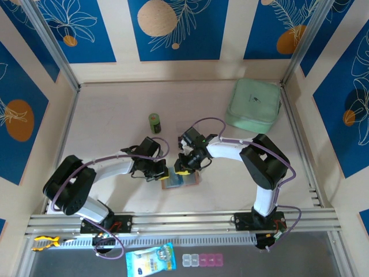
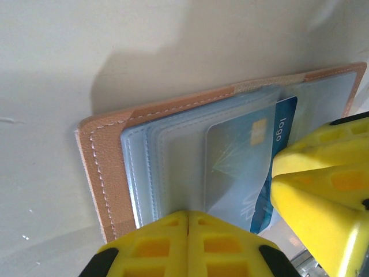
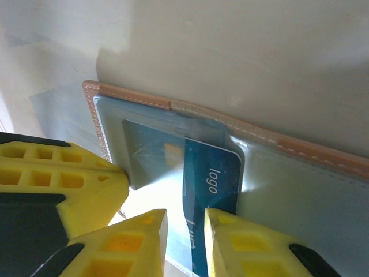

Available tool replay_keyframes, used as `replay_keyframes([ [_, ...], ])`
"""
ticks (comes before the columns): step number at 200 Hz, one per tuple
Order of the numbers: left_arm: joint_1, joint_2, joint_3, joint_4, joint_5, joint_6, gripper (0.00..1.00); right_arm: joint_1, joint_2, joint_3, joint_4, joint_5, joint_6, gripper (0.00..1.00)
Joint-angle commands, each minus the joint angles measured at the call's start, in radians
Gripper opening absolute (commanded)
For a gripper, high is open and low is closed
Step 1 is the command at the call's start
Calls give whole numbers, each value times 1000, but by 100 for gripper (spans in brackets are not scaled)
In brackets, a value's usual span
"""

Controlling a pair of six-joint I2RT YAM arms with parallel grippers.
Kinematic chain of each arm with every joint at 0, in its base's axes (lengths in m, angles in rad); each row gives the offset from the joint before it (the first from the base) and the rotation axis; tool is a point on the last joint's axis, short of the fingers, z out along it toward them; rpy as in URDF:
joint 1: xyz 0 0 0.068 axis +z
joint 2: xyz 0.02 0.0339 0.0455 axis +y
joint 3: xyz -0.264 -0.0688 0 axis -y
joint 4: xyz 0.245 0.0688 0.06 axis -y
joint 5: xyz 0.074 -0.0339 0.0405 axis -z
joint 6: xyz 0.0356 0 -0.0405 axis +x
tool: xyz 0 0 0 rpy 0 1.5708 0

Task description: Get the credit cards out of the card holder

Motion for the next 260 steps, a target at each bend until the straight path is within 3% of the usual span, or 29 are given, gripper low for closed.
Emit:
replay_keyframes([
  [1, 2, -3, -13, -24, -13, 17, 0, -5, -24, 4, -54, 17, -3, 25],
  [114, -11, -31, 27, -20, 30, -2, 0, -8, -102, -28, -36, 19, -9, 26],
  [260, -31, 39, 15, -32, 11, 7, 0, -19, -36, -49, -27, -8, -2, 27],
])
